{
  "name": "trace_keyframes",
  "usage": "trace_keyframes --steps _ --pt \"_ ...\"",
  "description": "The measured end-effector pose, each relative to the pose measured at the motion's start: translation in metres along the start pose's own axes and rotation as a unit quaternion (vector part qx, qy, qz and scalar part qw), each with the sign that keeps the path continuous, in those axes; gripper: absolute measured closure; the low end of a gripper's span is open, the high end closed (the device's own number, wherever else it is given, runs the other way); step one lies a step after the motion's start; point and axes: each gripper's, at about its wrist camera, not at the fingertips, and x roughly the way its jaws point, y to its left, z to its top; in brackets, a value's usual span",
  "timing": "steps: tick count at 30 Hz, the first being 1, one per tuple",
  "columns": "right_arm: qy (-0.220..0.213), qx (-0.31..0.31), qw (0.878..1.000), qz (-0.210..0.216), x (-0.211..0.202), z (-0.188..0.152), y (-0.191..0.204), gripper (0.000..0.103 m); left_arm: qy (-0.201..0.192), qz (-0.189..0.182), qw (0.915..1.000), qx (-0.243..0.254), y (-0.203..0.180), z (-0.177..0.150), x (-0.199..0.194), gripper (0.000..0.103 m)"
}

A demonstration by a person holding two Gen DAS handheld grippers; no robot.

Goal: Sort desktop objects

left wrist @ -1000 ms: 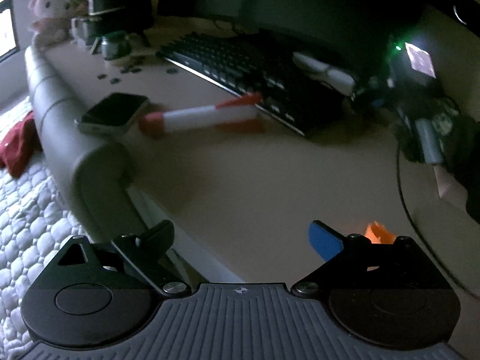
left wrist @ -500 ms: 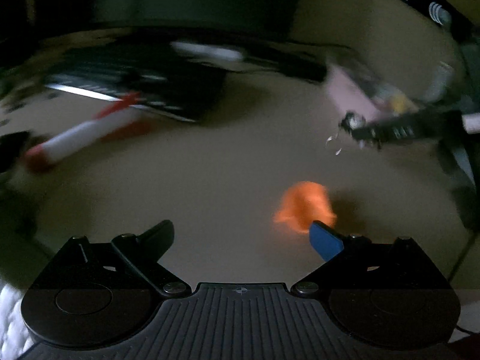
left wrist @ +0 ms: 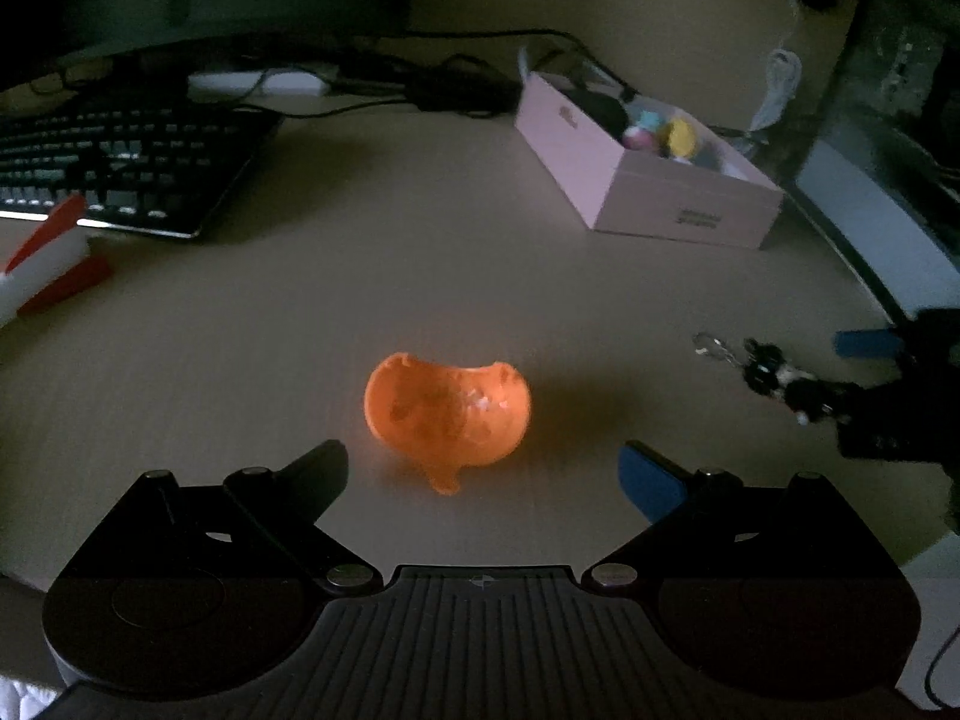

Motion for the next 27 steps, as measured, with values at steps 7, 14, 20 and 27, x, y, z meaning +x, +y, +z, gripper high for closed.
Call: trace_keyframes --steps 7,14,20,27 --pt "-0.028 0.019 0.999 -0.042 0.008 -0.019 -0.033 0.031 0.018 0.046 0.9978 -0.045 -0.010 0.002 0.004 0.003" --pt "-0.062 0.084 0.994 0.033 0.003 -0.027 -0.045 0.019 0.027 0.090 0.9933 -0.068 -0.018 -0.006 -0.004 0.003" --pt "-0.058 0.095 0.993 0.045 0.025 -0.022 -0.035 0.016 0.025 0.108 0.9917 -0.064 -0.023 -0.011 -0.012 0.003" --pt "-0.074 0.094 0.991 0.061 0.011 -0.025 -0.038 0.038 0.026 0.113 0.9898 -0.083 -0.021 -0.005 -0.008 0.003"
